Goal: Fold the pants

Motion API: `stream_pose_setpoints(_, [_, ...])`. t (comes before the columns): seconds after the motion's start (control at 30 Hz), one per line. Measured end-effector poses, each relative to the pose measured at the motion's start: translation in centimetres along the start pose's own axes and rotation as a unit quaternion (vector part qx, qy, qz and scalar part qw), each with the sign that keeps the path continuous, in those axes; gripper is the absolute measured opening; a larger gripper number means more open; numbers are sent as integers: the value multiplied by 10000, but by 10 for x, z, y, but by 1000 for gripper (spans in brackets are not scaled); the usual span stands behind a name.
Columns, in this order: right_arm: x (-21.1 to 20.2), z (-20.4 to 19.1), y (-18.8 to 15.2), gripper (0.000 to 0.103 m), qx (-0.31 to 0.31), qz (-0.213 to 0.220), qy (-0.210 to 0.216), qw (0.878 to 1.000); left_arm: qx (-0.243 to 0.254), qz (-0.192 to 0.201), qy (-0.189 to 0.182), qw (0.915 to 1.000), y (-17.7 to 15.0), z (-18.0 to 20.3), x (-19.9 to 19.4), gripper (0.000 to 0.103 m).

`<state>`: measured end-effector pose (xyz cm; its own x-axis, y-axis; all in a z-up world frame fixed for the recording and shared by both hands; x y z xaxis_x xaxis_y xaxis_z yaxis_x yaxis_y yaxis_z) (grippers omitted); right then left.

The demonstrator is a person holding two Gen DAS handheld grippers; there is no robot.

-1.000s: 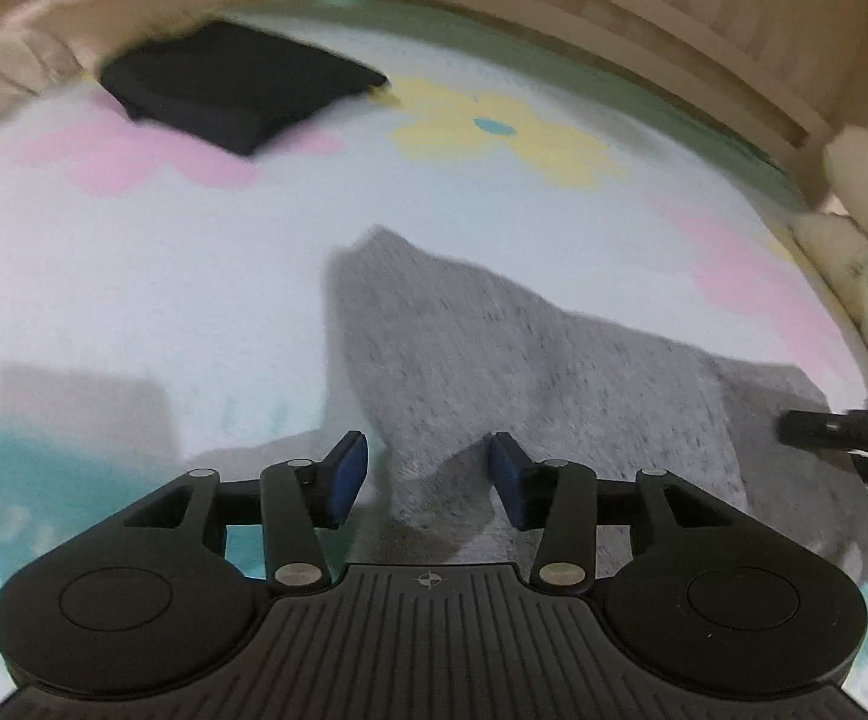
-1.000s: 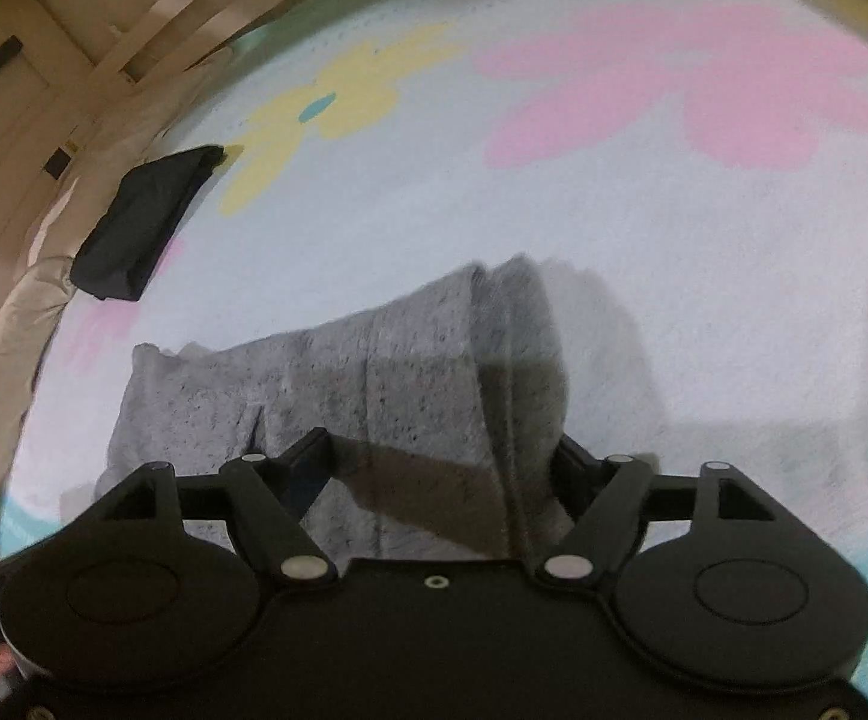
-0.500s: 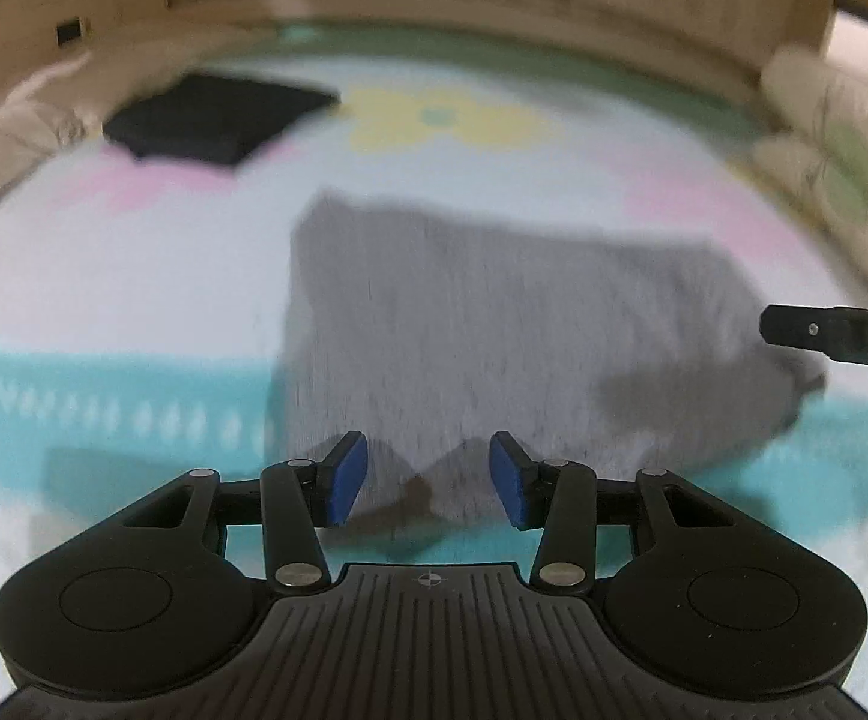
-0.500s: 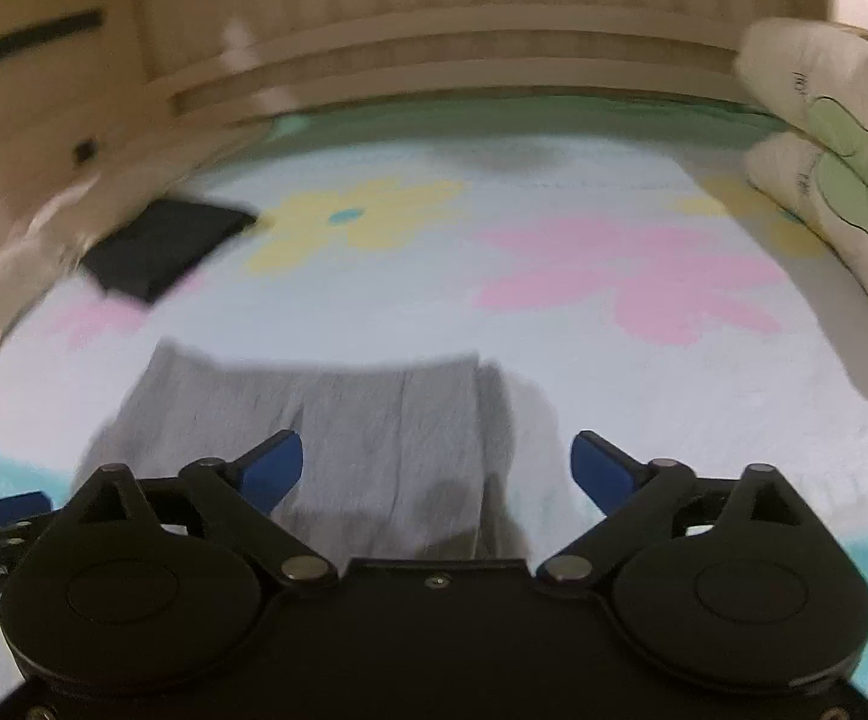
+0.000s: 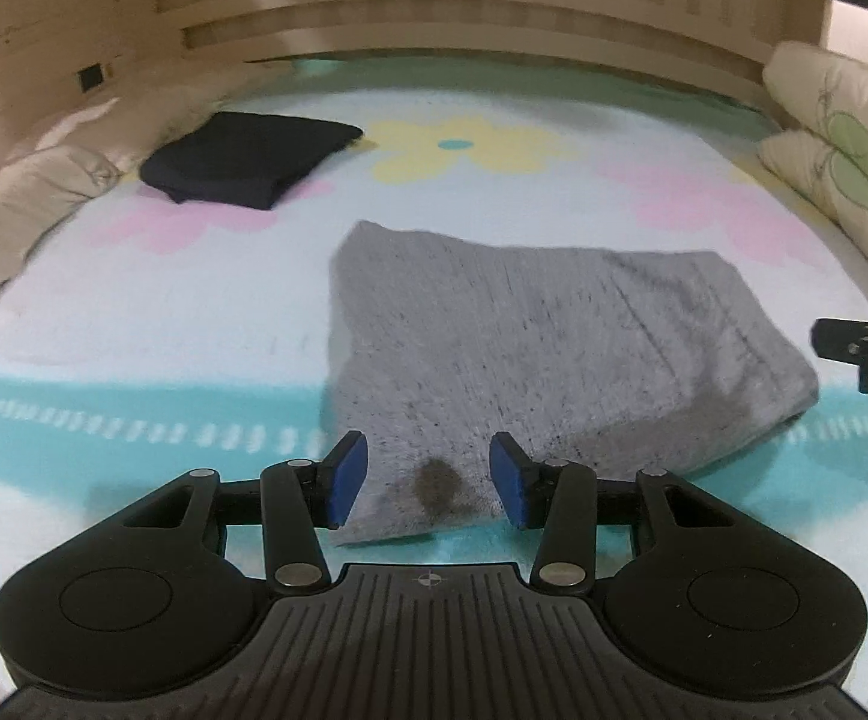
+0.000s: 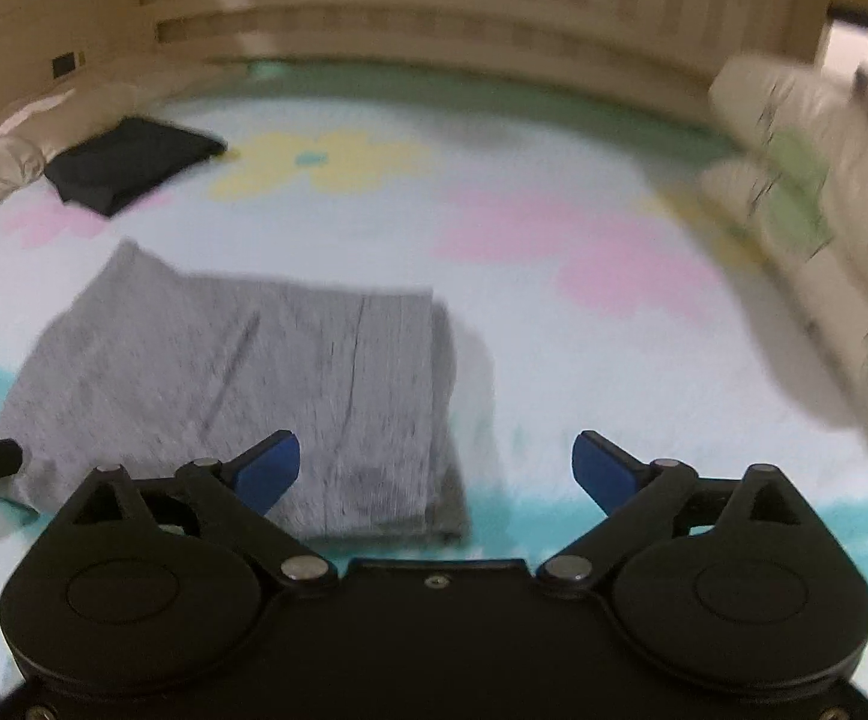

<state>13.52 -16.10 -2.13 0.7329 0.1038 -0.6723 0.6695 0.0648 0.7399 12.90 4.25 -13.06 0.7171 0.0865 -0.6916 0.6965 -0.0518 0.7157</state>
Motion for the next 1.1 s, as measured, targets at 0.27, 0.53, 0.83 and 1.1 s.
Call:
stream_pose_setpoints(0.27, [-68, -23, -2, 102, -141, 323, -113, 9993, -511, 142, 14, 9986, -4, -13, -43, 44])
stream_pose_setpoints(0.53, [-92, -27, -27, 102, 114, 211, -77, 9997, -215, 222, 48, 9995, -22, -3, -63, 44])
stream_pose_setpoints(0.83, [-84, -30, -48, 102, 73, 73, -267, 9996, -45, 197, 18, 9998, -35, 8, -54, 44])
stream_pose_setpoints(1.1, [-78, -36, -48, 102, 15, 134, -263, 9996, -15, 103, 57, 9999, -37, 12, -45, 44])
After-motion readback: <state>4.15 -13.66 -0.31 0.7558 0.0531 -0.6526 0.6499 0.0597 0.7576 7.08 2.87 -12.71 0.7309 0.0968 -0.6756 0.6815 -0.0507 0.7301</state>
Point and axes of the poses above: each gripper's, at about its wrist camera, not at the fingertips, and x roughly the way its jaws point, z to its right, y to its top, the point moved 6 cm from there along x, roughly the way its jaws point, and after that the axes turned 7 degrees about y, right-handed, at the moved point
